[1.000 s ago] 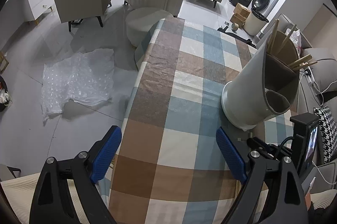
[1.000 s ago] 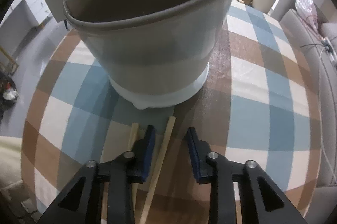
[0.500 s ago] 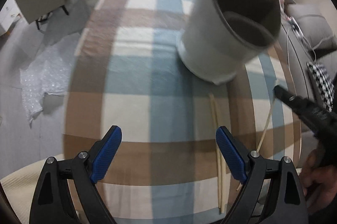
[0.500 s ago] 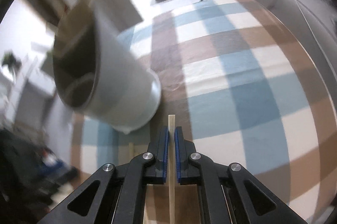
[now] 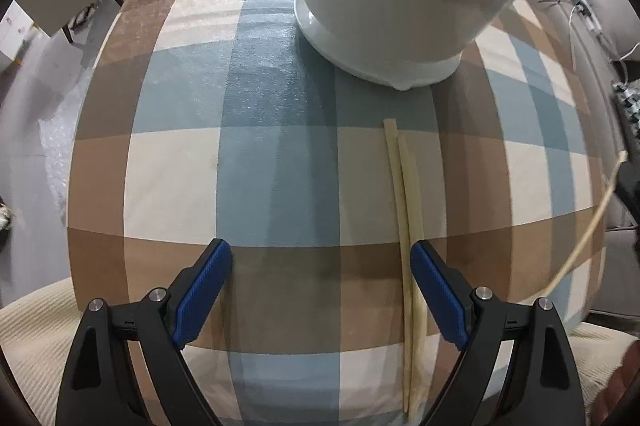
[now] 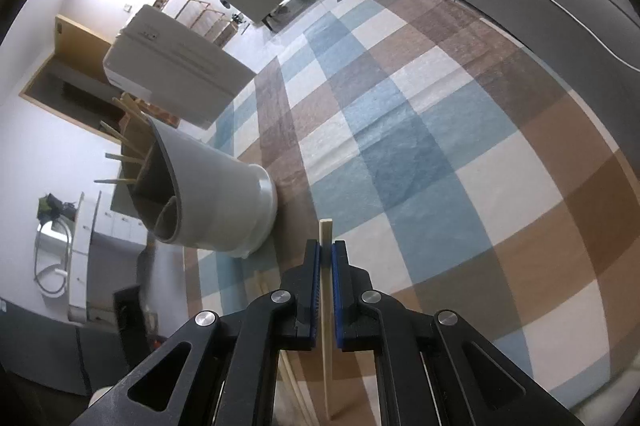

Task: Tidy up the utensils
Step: 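Lower the left tool onto the bundle and close on a chopstick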

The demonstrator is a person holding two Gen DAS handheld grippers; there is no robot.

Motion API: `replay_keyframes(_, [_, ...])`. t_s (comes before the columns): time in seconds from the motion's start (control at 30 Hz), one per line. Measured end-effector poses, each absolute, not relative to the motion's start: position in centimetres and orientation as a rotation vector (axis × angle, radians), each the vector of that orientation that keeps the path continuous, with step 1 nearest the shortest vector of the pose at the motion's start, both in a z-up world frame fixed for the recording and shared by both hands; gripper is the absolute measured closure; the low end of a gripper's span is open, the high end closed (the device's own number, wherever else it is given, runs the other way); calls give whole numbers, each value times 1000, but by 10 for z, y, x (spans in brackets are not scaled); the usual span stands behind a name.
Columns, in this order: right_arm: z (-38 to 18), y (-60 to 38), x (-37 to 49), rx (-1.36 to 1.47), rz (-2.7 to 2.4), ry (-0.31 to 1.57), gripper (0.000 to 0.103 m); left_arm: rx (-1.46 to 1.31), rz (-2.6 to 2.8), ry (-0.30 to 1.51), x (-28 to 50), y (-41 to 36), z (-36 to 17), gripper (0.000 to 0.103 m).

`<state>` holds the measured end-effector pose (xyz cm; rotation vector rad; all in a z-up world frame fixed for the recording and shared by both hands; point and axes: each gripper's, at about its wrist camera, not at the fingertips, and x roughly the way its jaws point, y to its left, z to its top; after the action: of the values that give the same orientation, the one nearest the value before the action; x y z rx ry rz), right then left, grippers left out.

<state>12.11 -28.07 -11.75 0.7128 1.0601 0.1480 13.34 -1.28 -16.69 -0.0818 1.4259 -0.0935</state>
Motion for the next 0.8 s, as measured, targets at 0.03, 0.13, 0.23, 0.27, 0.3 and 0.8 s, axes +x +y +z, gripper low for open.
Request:
replay_keyframes(0.03, [-115,-282,121,705,148,1059,98,-60,-83,1421,133,-15,-167,15])
replay_keyframes(0.13, [-110,-283,120,688,161,1041,98,-45,-83,1395,130,-23,-167,15])
replay_keyframes(0.23, [-108,-285,120,685,172,1029,98,-48,-78,1393,131,-23,-166,15])
replay_keyframes(0.27, [-108,-286,120,685,171,1026,98,-53,-72,1392,132,-22,-166,15])
replay_keyframes(0.3, [-107,-288,119,689,171,1021,98,-54,-57,1391,134,-21,-166,15])
replay_keyframes(0.8, [-100,-290,126,671,184,991,98,0,-20,1315,147,-35,-159,63])
